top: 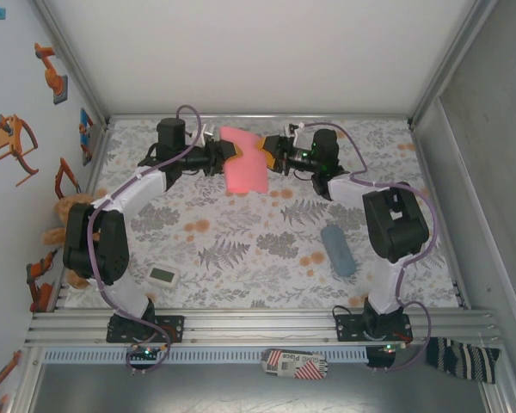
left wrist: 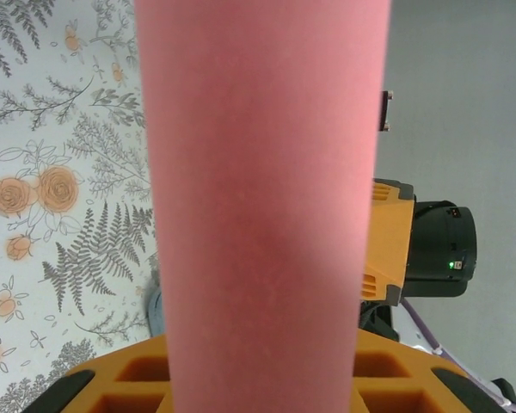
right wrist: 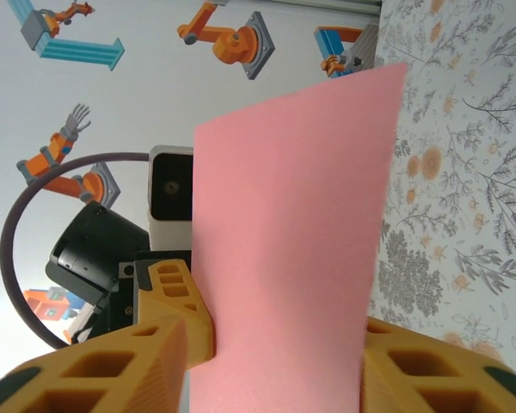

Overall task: Fold a paper plane with a square sheet of paper (pick it up from the middle)
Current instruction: First fold in half a square sheet of paper at the center of the table.

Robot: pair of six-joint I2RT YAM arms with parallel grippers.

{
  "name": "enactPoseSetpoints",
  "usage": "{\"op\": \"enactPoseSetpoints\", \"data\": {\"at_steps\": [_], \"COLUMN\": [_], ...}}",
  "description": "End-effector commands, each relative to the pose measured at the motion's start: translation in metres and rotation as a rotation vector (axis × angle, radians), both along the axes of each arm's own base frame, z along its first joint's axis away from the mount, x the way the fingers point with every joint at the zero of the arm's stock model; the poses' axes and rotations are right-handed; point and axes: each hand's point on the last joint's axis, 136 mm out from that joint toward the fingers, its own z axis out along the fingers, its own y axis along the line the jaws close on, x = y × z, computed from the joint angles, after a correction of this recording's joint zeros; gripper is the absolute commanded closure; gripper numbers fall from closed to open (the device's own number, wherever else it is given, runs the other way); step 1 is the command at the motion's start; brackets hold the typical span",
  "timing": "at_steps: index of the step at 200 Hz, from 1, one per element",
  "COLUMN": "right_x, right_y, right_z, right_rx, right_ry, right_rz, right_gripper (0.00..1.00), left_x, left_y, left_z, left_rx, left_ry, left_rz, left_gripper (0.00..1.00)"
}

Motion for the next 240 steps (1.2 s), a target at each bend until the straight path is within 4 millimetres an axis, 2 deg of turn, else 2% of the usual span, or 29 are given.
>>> {"op": "enactPoseSetpoints", "data": {"at_steps": [1, 33, 117, 150, 177, 195, 220, 240], "right_x": [-0.007, -0.012, -0.016, -0.016, -0.013, -0.014, -0.017, -0.017], "right_y": [-0.006, -0.008, -0.009, -0.013, -0.027, -0.041, -0.059, -0.067], "right_z": [0.013, 0.008, 0.012, 0.009, 0.006, 0.0, -0.004, -0.006], "right_rx": [-0.023, -0.09, -0.133, -0.166, -0.229, -0.324, -0.498, -0.587], "right_ry": [-0.057, -0.063, -0.069, -0.061, -0.061, -0.057, -0.076, -0.069], "right_rz": [0.0, 0.002, 0.017, -0.006, -0.047, -0.072, -0.094, -0.097], "right_gripper": [0.6, 0.75, 0.98, 1.0, 1.0, 1.0, 1.0, 1.0], "left_x": [-0.002, -0.002, -0.002, -0.001, 0.002, 0.002, 0.001, -0.001], "left_y": [0.002, 0.002, 0.003, 0.008, 0.022, 0.038, 0.061, 0.073], "left_z": [-0.007, -0.01, -0.013, -0.02, -0.044, -0.061, -0.073, -0.075], "left_rx": [0.014, 0.022, 0.031, 0.069, 0.184, 0.287, 0.409, 0.459], "left_ry": [-0.002, 0.003, 0.006, 0.012, 0.037, 0.047, 0.037, 0.018], "left_rz": [-0.023, -0.026, -0.024, 0.002, 0.071, 0.129, 0.203, 0.245], "left_gripper": [0.69, 0.69, 0.67, 0.45, 0.23, 0.15, 0.03, 0.01]}}
